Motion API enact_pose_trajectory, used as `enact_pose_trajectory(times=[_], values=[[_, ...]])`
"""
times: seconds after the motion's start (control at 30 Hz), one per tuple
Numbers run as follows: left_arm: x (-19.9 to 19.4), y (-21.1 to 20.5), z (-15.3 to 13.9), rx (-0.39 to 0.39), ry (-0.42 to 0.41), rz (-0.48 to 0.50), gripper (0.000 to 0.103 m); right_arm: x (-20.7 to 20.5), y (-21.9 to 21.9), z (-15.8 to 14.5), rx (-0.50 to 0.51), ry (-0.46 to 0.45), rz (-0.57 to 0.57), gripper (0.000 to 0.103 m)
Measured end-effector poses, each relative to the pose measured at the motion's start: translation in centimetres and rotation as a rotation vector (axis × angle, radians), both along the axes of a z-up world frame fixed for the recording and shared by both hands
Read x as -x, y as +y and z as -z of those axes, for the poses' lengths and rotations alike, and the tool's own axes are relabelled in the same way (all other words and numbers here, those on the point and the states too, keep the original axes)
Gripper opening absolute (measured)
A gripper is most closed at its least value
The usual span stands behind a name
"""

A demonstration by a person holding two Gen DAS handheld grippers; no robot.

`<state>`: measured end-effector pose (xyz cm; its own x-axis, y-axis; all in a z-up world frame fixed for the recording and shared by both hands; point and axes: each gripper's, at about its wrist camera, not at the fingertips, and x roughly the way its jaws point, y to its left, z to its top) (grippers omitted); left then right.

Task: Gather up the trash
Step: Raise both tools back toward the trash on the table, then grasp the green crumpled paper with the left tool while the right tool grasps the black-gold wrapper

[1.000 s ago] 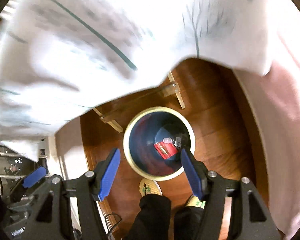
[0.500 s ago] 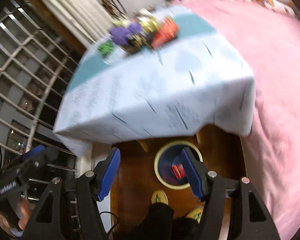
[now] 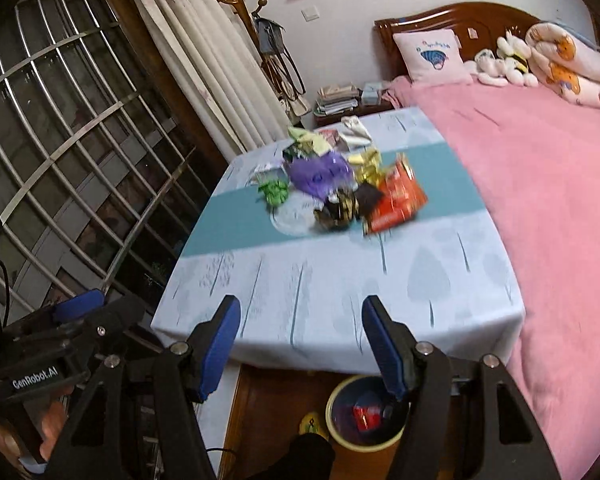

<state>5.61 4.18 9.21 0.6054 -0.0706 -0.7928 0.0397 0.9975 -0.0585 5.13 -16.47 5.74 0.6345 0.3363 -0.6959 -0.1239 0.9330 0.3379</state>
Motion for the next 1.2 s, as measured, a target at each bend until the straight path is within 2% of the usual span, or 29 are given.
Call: enact_pose_trajectory(times=[0.2, 0.33, 0.47, 0.63, 0.9, 1.03, 1.07, 1.13, 1.2], values=[[-7.3, 1.6, 1.5, 0.036, 0.024, 0.032, 0.088, -6.4, 0.8, 0.3, 0.051, 0.006, 0.055, 0.063], [-13.9, 3.0, 3.1, 0.053, 0.079, 0.105, 0.088, -11.0, 1.5, 1.7, 0.076, 0.038, 0.125, 0.063], [-20.0, 4.9, 5.1, 0.094, 0.155, 0.147, 0.088, -16.3, 2.8, 4.4, 0.112, 0.135, 0.179, 0.063], [-27.0, 7.1, 8.3, 0.095, 0.233, 0.174, 0.088, -21.5, 4.1, 8.2, 0.155, 0.229, 0.237, 0.063], [-36.1, 8.3, 14.2, 0.138, 0.376, 0.176, 0.088, -26.1, 5.1, 13.1, 0.159, 0.356, 0.300, 0.063], [-38.6, 8.3, 16.5, 0.165, 0.427, 0.148, 0.088, -26.7, 5.3, 14.4, 0.169, 0.387, 0.320, 0.063], [-39.2, 8.4, 17.0, 0.174, 0.432, 0.137, 0.088, -26.8, 5.5, 14.6, 0.172, 0.391, 0.322, 0.062], [-40.2, 8.3, 18.0, 0.190, 0.445, 0.114, 0.088, -26.8, 5.8, 15.0, 0.195, 0.398, 0.315, 0.053], [-41.0, 8.3, 18.9, 0.200, 0.453, 0.089, 0.088, -26.9, 6.2, 15.1, 0.216, 0.396, 0.314, 0.052]])
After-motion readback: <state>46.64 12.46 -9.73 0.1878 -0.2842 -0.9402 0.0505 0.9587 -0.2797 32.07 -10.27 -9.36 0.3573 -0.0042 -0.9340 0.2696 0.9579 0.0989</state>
